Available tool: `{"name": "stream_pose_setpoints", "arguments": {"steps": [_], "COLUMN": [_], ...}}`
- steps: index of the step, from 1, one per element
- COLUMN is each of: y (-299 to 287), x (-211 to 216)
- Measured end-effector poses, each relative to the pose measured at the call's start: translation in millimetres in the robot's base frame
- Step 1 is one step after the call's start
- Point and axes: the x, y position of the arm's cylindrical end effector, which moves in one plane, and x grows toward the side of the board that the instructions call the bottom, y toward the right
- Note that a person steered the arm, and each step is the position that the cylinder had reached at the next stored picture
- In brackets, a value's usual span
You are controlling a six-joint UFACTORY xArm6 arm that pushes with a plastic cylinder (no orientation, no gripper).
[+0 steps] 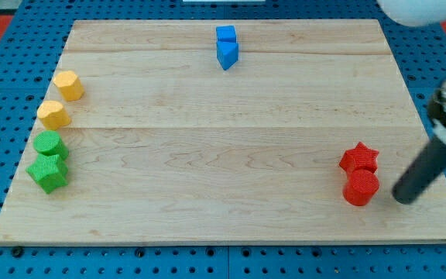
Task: Push red circle towards top left
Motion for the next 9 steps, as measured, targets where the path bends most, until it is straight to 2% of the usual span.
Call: {"name": "stream_pose_setpoints", "arguments": {"steps": [1, 3, 4, 5, 6, 7, 9], "y": [-91.1, -48.6, -124.2, -162.9, -163.1, -202.9, -231.3], "x": [-32.8, 11.8, 0.1, -25.3, 14.1, 8.3, -117.0]}}
